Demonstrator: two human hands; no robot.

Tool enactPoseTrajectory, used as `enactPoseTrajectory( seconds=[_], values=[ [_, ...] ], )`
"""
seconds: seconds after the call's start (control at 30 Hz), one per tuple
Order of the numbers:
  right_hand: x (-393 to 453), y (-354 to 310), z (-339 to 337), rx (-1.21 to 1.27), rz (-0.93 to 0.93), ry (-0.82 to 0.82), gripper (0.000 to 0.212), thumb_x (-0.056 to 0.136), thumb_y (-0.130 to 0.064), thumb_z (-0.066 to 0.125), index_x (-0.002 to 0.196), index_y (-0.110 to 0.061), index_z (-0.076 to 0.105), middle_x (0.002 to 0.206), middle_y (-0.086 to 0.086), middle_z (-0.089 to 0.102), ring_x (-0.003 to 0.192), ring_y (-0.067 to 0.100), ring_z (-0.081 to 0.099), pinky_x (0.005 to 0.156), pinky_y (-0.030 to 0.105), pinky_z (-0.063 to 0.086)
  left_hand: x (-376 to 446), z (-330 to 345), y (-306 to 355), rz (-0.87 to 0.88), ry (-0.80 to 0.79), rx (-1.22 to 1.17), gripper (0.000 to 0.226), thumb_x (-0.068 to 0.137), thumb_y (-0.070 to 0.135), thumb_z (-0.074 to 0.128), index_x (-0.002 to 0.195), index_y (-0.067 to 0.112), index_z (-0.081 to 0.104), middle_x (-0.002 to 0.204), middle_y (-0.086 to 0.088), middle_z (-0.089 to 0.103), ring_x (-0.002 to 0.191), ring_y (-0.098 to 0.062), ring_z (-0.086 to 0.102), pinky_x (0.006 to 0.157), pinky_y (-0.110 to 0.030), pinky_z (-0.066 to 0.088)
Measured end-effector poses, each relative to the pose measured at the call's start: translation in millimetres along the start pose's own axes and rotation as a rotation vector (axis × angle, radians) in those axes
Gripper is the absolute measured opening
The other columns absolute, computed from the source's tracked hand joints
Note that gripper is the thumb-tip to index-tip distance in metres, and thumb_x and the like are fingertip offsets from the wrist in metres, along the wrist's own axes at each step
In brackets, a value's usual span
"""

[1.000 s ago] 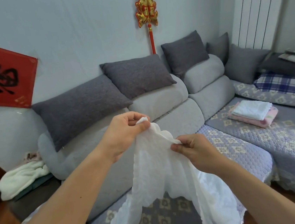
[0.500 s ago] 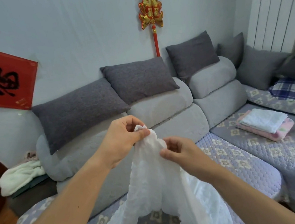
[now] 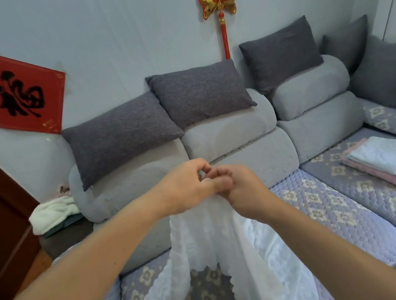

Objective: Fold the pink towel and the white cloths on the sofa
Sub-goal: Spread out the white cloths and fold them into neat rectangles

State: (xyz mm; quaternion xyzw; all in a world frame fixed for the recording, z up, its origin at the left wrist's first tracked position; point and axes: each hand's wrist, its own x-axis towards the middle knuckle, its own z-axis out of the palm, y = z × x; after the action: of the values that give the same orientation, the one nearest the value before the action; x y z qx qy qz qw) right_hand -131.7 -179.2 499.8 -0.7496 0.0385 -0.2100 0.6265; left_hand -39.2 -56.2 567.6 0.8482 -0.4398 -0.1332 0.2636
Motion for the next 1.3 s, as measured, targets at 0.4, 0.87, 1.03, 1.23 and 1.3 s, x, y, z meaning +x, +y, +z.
enactPoseTrajectory(
  seconds=[0.4, 0.87, 1.03, 1.23, 1.3],
  values=[
    [-27, 51, 25, -0.123, 0.188, 0.197, 0.046, 0.083, -0.027, 0.079, 0.105, -0.053, 0.047, 0.097, -0.014, 0.060, 0.084, 0.001, 0.058, 0.072, 0.014, 0.046, 28, -45, 30, -0.025, -0.094, 0.468, 0.017, 0.091, 0.039, 0.068, 0.081, 0.026, 0.072, 0.084, 0.006, 0.069, 0.079, -0.011, 0.063, 0.061, -0.026, 0.046],
    [-10, 33, -44, 0.008, 0.099, 0.472, 0.020, 0.102, -0.023, 0.057, 0.084, -0.017, 0.064, 0.064, -0.018, 0.053, 0.059, 0.002, 0.045, 0.057, 0.019, 0.038, 44, -87, 45, 0.042, -0.067, 0.221, 0.017, 0.098, 0.040, 0.061, 0.086, 0.032, 0.070, 0.085, 0.010, 0.072, 0.077, -0.008, 0.068, 0.074, -0.030, 0.056],
    [-1, 13, -72, -0.035, 0.071, 0.383, 0.030, 0.099, -0.024, 0.064, 0.070, -0.019, 0.060, 0.057, -0.018, 0.047, 0.055, 0.002, 0.039, 0.053, 0.019, 0.033, 34, -88, 40, 0.010, -0.289, 0.146, 0.025, 0.094, 0.051, 0.060, 0.099, 0.032, 0.074, 0.096, 0.010, 0.076, 0.088, -0.009, 0.072, 0.080, -0.029, 0.058],
    [10, 2, -70, -0.273, 0.008, 0.287, 0.037, 0.098, -0.021, 0.065, 0.063, -0.021, 0.054, 0.048, -0.018, 0.046, 0.049, 0.001, 0.040, 0.049, 0.015, 0.031, 30, -54, 30, -0.066, -0.392, 0.164, 0.013, 0.086, 0.052, 0.073, 0.096, 0.046, 0.076, 0.093, 0.021, 0.075, 0.088, 0.001, 0.071, 0.085, -0.025, 0.056],
    [11, 4, -71, -0.316, 0.002, 0.287, 0.040, 0.098, -0.021, 0.064, 0.061, -0.025, 0.051, 0.048, -0.020, 0.047, 0.050, 0.000, 0.042, 0.051, 0.015, 0.032, 29, -54, 29, -0.090, -0.295, 0.058, 0.011, 0.090, 0.046, 0.071, 0.091, 0.038, 0.079, 0.089, 0.014, 0.077, 0.085, -0.004, 0.073, 0.083, -0.027, 0.058]
  ],
)
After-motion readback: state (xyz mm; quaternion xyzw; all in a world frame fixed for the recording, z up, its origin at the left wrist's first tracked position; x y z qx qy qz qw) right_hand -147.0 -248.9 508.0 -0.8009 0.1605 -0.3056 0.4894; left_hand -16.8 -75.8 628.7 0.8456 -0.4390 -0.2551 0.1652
